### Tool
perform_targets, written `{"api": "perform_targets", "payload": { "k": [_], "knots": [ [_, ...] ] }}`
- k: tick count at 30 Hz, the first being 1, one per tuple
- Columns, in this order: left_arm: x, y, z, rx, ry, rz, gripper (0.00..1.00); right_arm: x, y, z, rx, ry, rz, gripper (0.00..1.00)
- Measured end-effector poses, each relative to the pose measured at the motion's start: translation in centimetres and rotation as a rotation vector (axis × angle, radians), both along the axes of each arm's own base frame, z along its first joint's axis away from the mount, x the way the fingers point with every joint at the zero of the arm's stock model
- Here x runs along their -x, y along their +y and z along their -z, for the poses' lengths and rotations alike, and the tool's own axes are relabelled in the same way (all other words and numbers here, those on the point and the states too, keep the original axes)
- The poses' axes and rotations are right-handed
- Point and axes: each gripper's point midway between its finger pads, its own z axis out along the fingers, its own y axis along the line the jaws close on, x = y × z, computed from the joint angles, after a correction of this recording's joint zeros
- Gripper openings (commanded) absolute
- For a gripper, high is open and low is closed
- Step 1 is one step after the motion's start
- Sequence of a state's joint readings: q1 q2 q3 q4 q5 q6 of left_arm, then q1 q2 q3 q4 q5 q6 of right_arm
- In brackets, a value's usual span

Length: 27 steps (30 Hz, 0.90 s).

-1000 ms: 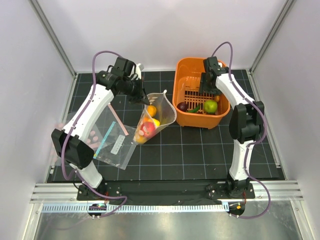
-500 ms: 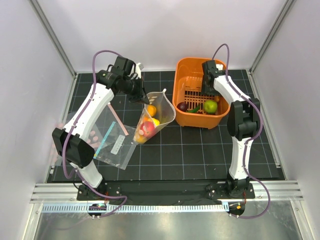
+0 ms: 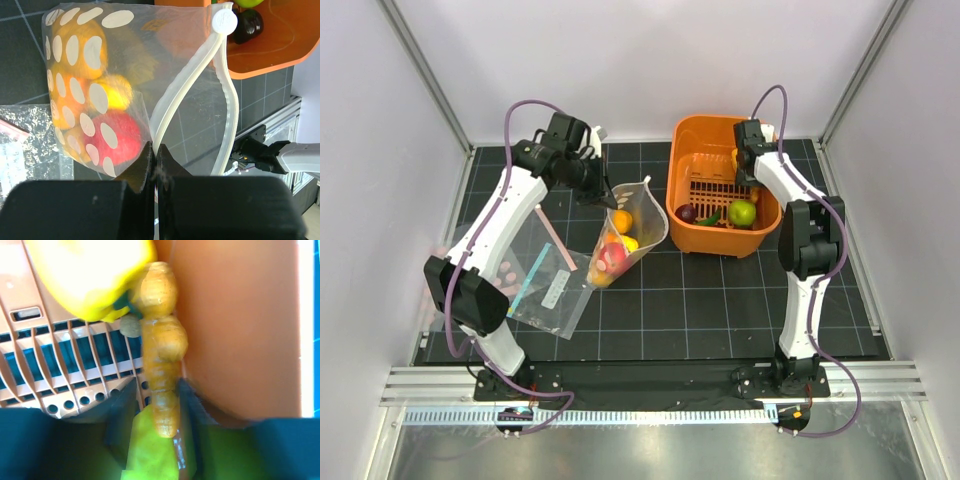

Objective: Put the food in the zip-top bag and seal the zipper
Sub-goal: Pick up the fake vegetable from the bin.

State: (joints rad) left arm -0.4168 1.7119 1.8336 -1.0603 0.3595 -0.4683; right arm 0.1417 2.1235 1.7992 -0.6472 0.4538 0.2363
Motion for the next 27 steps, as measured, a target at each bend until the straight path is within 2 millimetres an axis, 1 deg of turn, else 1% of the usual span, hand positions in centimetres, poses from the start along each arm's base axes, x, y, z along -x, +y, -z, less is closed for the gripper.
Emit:
{"api": "perform_targets", "payload": {
  "k": [1,2,5,6,7,8,9,14,17,21,24,27],
  "knots": [
    [0.0,0.0,0.0,0.0,0.0,0.0,0.0,0.0,0.0,0.0,-0.001,-0.001,0.0,0.34],
    [0.0,0.0,0.0,0.0,-0.001,0.0,0.0,-0.1,-0.1,0.0,-0.002,-0.004,0.003,0.25],
    [-0.1,0.1,0.0,0.0,-0.001,-0.001,0.0,-0.2,-0.2,-0.1,-0.006,-0.008,-0.001,0.22],
    [-0.1,0.1,0.0,0.0,-0.001,-0.002,0.0,-0.2,-0.2,-0.1,-0.007,-0.009,-0.001,0.12],
    [-0.1,0.1,0.0,0.0,-0.001,-0.002,0.0,-0.3,-0.2,-0.1,-0.007,-0.009,-0.001,0.08],
    [-0.1,0.1,0.0,0.0,0.0,-0.002,0.0,-0.2,-0.2,-0.1,-0.007,-0.009,-0.001,0.07],
    [-0.1,0.1,0.0,0.0,-0.001,-0.002,0.0,-0.2,-0.2,-0.1,-0.007,-0.008,-0.001,0.02],
    [0.0,0.1,-0.1,0.001,-0.001,-0.004,0.0,-0.2,-0.1,-0.3,-0.011,-0.013,-0.001,0.01],
    [0.0,0.1,-0.2,0.006,-0.001,-0.009,0.0,0.2,0.0,-1.2,-0.025,-0.02,0.004,0.01],
    [0.0,0.0,-0.3,0.016,0.008,-0.024,0.0,1.7,0.5,-4.1,-0.075,-0.053,-0.001,0.01],
    [0.0,-0.1,-0.4,0.022,0.012,-0.032,0.0,3.6,1.1,-7.2,-0.128,-0.098,-0.018,0.01],
    [0.0,-0.1,-0.4,0.027,0.015,-0.037,0.0,5.3,2.4,-11.1,-0.209,-0.165,-0.065,0.01]
  ]
}}
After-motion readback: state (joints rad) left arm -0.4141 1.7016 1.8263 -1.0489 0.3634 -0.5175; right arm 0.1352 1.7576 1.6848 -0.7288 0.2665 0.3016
